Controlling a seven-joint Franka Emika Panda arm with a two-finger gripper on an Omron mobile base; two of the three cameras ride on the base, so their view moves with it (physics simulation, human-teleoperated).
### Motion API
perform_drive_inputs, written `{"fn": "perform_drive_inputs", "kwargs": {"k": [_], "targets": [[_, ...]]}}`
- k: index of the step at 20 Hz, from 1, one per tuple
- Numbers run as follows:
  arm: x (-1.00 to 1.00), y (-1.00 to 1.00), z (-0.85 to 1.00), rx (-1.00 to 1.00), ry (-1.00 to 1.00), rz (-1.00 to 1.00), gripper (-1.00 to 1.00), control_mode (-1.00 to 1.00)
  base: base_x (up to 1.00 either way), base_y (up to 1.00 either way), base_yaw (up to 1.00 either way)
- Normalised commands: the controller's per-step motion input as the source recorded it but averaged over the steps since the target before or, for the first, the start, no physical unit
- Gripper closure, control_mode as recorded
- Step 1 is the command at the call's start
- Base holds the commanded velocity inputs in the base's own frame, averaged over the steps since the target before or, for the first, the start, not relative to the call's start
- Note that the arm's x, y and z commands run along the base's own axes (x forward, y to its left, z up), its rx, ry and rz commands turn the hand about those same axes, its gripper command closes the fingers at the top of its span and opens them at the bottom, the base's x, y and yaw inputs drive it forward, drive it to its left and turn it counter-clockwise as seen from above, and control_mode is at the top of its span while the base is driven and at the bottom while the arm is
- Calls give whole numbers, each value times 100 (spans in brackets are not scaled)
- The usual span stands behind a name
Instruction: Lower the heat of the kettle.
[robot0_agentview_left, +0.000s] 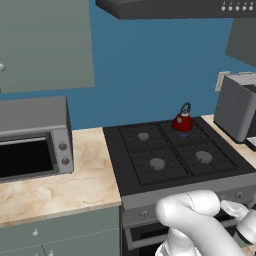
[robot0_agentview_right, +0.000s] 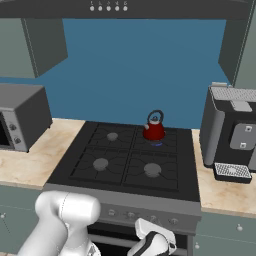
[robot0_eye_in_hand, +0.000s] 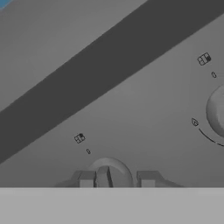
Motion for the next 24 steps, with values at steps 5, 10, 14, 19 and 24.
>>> {"fn": "perform_drive_inputs", "kwargs": {"k": [5,10,14,19,24], "targets": [[0,0,0,16,0,4,100,-100,0,0,0],[0,0,0,18,0,4,100,-100,0,0,0],[0,0,0,19,0,4,100,-100,0,0,0],[0,2,0,18,0,3,100,-100,0,0,0],[0,5,2,14,0,3,100,-100,0,0,0]]}}
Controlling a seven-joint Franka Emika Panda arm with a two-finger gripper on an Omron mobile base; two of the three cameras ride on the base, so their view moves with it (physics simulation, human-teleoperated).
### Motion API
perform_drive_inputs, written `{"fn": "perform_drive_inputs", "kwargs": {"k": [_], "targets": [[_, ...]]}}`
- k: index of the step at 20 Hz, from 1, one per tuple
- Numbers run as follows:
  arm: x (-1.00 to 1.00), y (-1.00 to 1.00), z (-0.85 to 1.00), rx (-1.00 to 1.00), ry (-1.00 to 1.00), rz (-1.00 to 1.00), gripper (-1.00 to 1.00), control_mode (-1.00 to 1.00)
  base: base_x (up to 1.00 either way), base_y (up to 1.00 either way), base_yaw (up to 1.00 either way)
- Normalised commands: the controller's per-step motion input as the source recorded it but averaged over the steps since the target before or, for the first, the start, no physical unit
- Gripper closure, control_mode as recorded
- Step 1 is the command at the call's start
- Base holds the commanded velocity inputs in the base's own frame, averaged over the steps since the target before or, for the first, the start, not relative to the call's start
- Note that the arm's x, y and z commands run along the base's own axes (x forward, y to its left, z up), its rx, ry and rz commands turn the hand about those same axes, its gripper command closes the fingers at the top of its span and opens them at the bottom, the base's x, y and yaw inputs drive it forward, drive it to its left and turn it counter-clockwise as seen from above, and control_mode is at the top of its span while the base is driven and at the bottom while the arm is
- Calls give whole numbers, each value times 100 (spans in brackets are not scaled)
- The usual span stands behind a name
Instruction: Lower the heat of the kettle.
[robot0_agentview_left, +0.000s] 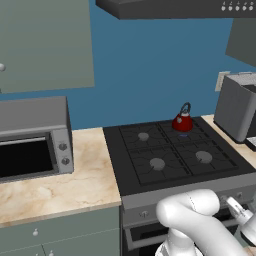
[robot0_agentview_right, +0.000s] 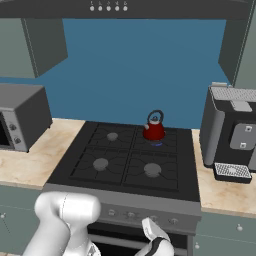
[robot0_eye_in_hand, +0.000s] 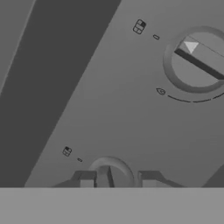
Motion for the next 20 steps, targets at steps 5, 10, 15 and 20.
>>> {"fn": "perform_drive_inputs", "kwargs": {"k": [5,10,15,20], "targets": [[0,7,4,13,0,3,100,-100,0,0,0],[0,9,12,10,0,4,100,-100,0,0,0],[0,6,11,10,1,5,100,-100,0,0,0],[0,7,12,12,2,7,100,-100,0,0,0]]}}
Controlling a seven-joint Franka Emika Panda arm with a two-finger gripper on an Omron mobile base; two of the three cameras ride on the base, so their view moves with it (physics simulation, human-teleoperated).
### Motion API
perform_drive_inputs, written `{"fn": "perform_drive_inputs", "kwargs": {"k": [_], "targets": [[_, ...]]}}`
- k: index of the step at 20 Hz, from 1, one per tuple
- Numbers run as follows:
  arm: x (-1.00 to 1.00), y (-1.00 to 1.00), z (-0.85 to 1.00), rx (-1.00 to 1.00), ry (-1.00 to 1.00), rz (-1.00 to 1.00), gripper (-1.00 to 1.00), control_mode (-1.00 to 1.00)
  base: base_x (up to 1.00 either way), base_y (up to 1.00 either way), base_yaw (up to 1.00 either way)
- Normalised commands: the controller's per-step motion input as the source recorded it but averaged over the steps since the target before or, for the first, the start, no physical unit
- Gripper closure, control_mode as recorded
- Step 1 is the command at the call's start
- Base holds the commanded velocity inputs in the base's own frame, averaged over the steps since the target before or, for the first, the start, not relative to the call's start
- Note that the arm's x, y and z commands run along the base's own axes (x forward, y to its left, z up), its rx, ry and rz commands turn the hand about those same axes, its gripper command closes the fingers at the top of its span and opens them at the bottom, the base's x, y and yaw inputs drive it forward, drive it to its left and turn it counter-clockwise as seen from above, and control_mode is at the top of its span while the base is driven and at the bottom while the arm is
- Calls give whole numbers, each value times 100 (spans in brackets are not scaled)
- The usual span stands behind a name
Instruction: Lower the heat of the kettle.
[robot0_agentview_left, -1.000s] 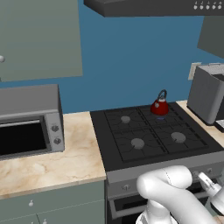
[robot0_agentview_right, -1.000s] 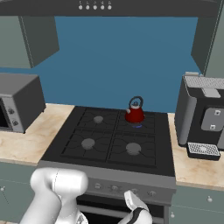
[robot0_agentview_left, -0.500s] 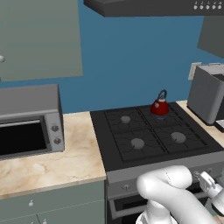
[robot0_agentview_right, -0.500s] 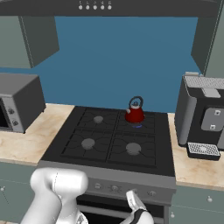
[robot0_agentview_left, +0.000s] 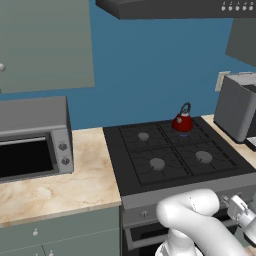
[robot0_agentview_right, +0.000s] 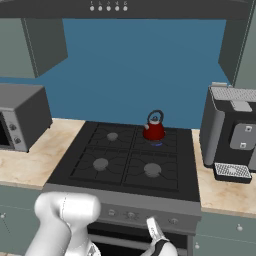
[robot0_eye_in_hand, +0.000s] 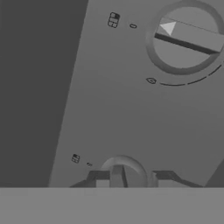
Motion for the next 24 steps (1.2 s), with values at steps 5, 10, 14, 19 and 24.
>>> {"fn": "perform_drive_inputs", "kwargs": {"k": [5,10,14,19,24], "targets": [[0,8,10,14,2,7,100,-100,0,0,0],[0,7,12,15,4,7,100,-100,0,0,0],[0,6,10,16,3,7,100,-100,0,0,0],[0,6,8,15,3,7,100,-100,0,0,0],[0,6,7,15,3,7,100,-100,0,0,0]]}}
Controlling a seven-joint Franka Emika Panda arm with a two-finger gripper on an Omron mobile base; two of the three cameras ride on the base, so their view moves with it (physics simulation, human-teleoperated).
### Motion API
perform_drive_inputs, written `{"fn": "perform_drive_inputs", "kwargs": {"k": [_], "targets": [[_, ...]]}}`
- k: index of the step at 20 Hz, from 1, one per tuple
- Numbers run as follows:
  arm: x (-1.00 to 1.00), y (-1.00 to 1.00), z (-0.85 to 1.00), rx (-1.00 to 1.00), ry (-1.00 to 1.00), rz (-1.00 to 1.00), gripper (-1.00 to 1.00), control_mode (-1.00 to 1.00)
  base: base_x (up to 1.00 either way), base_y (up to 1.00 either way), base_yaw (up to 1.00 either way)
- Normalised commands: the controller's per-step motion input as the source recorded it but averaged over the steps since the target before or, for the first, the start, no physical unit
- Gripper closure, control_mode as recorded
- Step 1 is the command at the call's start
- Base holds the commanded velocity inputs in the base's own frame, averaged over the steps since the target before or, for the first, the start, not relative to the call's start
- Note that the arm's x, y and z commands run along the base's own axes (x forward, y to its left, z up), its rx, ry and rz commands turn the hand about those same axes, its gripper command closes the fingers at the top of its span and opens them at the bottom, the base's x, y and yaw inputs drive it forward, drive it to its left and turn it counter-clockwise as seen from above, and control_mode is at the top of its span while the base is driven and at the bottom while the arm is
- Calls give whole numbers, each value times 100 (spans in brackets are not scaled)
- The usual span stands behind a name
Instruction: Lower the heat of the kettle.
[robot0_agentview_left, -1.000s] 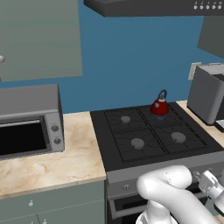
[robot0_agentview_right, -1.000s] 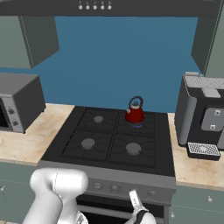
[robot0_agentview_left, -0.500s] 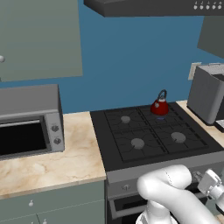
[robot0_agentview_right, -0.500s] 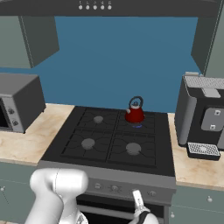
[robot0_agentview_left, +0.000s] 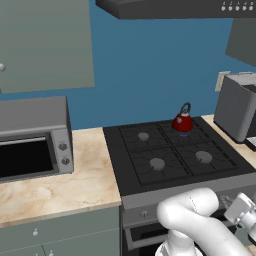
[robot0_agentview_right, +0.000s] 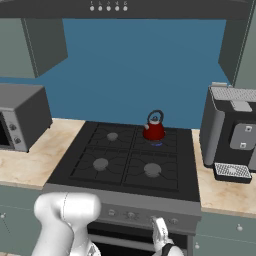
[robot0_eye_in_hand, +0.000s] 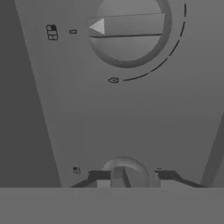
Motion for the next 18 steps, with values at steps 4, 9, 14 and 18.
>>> {"fn": "perform_drive_inputs", "kwargs": {"k": [4,9,14,18], "targets": [[0,9,7,15,4,7,100,-100,0,0,0],[0,12,9,14,4,6,100,-100,0,0,0],[0,11,14,12,4,5,100,-100,0,0,0],[0,12,17,12,4,5,100,-100,0,0,0]]}}
